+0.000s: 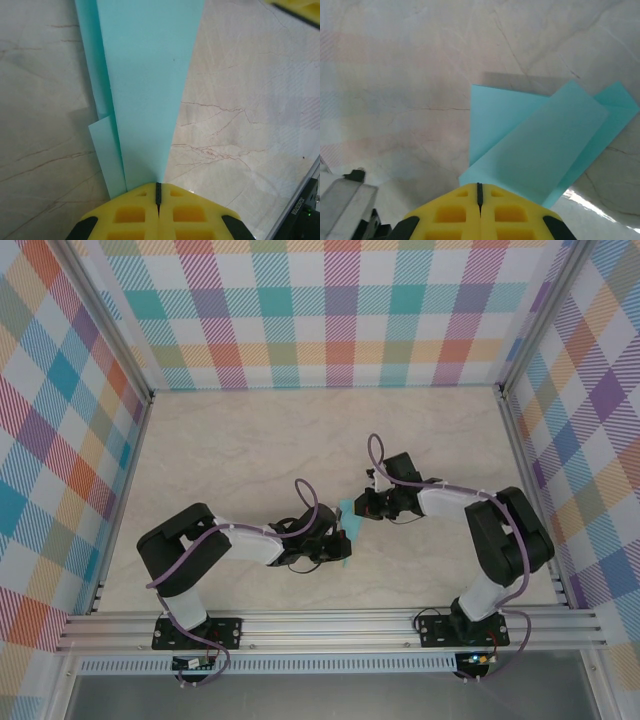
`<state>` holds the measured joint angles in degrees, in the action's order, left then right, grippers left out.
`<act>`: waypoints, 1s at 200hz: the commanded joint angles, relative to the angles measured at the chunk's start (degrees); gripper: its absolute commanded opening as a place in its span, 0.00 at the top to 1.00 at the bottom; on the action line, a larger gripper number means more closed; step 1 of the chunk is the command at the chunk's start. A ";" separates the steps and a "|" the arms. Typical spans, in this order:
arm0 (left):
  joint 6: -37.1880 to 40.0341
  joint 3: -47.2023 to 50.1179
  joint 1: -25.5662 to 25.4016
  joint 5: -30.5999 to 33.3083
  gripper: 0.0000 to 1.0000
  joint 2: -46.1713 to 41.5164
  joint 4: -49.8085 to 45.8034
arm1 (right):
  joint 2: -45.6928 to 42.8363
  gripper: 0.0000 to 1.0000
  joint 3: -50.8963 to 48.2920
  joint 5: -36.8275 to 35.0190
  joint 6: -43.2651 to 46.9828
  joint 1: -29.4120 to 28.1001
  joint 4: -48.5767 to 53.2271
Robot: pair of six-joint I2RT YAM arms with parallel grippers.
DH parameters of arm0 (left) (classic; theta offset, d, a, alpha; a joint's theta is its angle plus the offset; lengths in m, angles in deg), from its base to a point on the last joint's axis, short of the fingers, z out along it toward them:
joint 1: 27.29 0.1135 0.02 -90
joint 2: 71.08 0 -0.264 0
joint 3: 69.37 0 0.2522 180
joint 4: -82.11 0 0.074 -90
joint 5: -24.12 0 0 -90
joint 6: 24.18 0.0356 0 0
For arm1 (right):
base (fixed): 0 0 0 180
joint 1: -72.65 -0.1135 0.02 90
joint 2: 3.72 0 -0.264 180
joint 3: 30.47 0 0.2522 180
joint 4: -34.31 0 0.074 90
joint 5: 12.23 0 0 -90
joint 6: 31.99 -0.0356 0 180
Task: Fold a paper plane with a square sheet of paper (fold left side to right side)
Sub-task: Fold the wing for the fifth time at the center of the table.
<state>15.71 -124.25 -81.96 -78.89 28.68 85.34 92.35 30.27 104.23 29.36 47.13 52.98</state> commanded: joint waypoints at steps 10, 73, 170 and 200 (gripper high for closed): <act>1.15 0.52 -0.96 -1.59 0.96 -2.44 -7.24 | 4.45 0.98 3.09 -0.93 -2.13 -0.15 1.93; 5.22 -2.11 -0.96 -3.10 0.87 -11.26 -11.06 | 8.70 0.98 4.66 -6.88 -1.15 -0.15 10.23; 2.25 -3.25 -1.04 -10.10 0.87 -2.94 -4.69 | 9.17 0.98 5.15 -8.39 -0.36 -0.24 11.82; 2.11 -2.56 -1.08 -8.73 0.87 -2.51 -5.07 | 9.18 0.98 5.41 -9.13 -0.12 -0.25 12.56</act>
<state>18.51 -126.55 -82.40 -87.88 25.71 79.40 99.00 35.95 100.73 28.25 46.91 60.67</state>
